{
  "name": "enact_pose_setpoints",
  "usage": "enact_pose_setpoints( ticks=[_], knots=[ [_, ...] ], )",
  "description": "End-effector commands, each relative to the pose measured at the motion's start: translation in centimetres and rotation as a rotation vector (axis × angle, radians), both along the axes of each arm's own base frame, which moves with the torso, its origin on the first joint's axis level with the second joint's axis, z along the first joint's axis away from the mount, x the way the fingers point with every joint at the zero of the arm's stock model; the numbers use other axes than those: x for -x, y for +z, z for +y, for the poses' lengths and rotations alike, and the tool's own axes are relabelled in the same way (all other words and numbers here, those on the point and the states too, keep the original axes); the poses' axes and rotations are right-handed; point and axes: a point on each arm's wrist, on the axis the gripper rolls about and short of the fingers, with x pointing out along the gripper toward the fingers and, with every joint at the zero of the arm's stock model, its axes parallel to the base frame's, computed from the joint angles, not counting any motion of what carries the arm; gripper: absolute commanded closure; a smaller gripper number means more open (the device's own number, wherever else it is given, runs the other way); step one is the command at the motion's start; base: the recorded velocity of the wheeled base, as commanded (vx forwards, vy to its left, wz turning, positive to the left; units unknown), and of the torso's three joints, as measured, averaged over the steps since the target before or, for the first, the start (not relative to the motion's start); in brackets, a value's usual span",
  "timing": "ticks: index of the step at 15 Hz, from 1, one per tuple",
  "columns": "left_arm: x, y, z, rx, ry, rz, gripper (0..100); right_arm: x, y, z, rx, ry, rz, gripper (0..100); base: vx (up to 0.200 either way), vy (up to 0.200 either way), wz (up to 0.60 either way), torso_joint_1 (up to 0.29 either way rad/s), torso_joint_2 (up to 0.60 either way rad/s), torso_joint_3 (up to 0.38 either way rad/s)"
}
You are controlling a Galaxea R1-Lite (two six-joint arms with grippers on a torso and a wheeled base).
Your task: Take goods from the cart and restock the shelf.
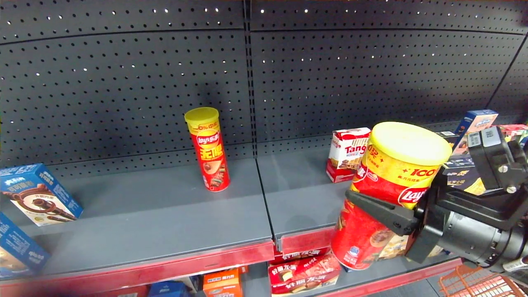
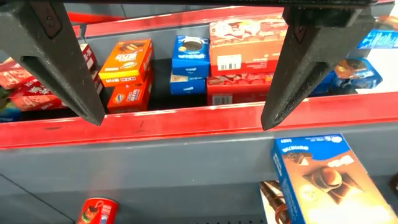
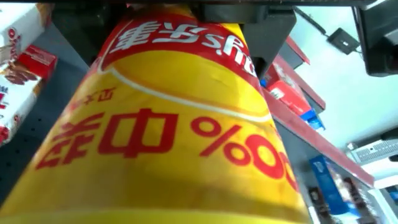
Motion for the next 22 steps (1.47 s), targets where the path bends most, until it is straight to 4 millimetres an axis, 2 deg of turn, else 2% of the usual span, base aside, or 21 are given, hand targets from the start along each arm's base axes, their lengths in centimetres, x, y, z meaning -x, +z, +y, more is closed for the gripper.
enact_pose_setpoints(
  ticks=[1,3,8,10,13,19,22],
  knots=[
    [-0.01,0.0,0.0,0.0,0.0,0.001,0,0.25,0.27,-0.08,-0.029,-0.001,-0.028,100,0.0,0.0,0.0,0.0,0.0,0.0],
    [-0.01,0.0,0.02,0.007,0.008,0.001,0,0.47,0.57,-0.09,-0.081,-0.052,-0.068,100,0.0,0.0,0.0,0.0,0.0,0.0],
    [-0.01,0.01,0.01,0.009,0.006,-0.001,0,1.05,0.45,0.52,-0.079,-0.188,-0.052,100,0.0,0.0,0.0,0.0,0.0,0.0],
    [-0.01,0.01,0.01,0.009,0.006,-0.001,0,1.02,0.48,0.55,-0.079,-0.188,-0.054,100,0.0,0.0,0.0,0.0,0.0,0.0],
    [-0.01,0.01,0.01,0.009,0.006,-0.001,0,0.93,0.45,0.65,-0.08,-0.184,-0.055,100,0.0,0.0,0.6,0.002,0.0,0.002],
    [-0.01,0.0,0.0,0.003,-0.001,0.001,0,0.85,0.11,-0.14,-0.043,-0.032,-0.059,100,0.0,0.0,0.0,0.0,0.0,0.0],
    [-0.01,0.0,0.0,0.0,-0.001,0.001,0,1.05,0.05,0.01,-0.037,-0.02,-0.052,100,0.0,0.0,0.0,0.0,0.0,0.0]
  ],
)
